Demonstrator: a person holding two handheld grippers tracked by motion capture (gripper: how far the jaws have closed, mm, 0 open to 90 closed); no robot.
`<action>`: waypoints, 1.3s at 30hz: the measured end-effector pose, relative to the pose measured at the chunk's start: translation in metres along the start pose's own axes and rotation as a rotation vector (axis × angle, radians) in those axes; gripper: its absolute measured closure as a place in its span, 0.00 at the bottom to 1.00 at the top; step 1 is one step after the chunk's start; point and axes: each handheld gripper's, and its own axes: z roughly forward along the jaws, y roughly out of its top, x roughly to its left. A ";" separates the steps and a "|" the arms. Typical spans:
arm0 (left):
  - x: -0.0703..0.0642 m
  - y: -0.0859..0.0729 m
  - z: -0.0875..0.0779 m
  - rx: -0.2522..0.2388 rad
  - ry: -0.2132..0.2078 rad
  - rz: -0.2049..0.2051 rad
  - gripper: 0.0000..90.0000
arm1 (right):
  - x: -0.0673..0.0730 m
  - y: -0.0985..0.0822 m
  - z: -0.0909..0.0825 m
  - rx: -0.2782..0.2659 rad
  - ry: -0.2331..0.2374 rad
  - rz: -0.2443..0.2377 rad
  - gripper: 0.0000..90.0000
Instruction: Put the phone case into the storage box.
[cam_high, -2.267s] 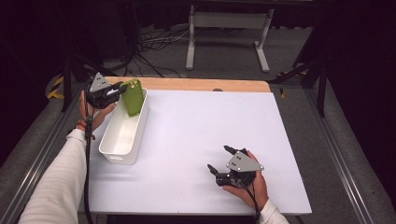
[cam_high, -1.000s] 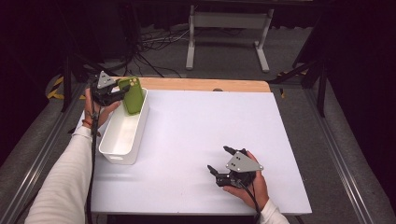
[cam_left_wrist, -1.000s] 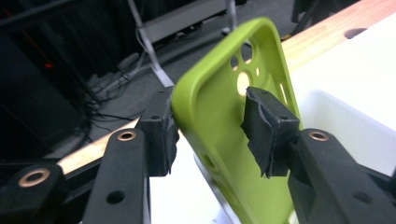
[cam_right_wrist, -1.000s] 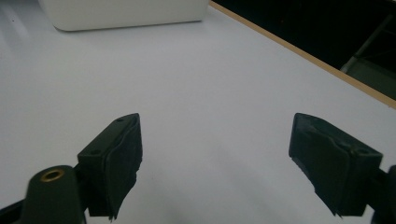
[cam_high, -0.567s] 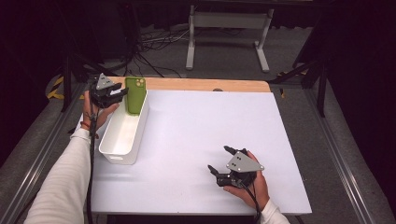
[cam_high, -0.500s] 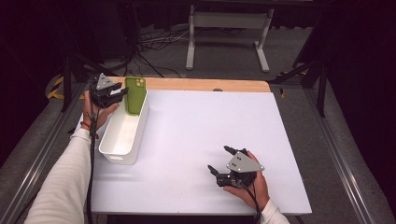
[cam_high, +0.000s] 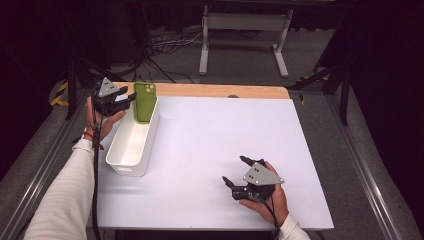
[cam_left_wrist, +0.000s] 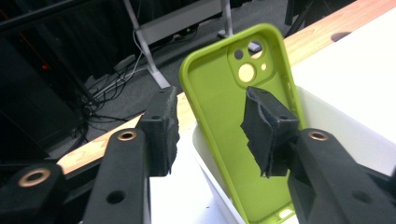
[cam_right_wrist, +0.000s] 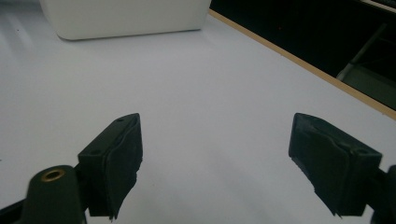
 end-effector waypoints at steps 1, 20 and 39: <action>-0.001 0.001 -0.001 -0.007 0.001 -0.004 0.60 | 0.000 0.000 0.000 -0.001 -0.001 -0.001 0.20; -0.018 0.011 -0.030 -0.078 -0.020 0.020 0.42 | -0.002 0.003 -0.003 -0.023 -0.016 -0.004 0.20; -0.030 0.008 -0.053 -0.138 -0.065 -0.005 0.21 | -0.006 0.006 -0.006 -0.042 -0.035 0.007 0.20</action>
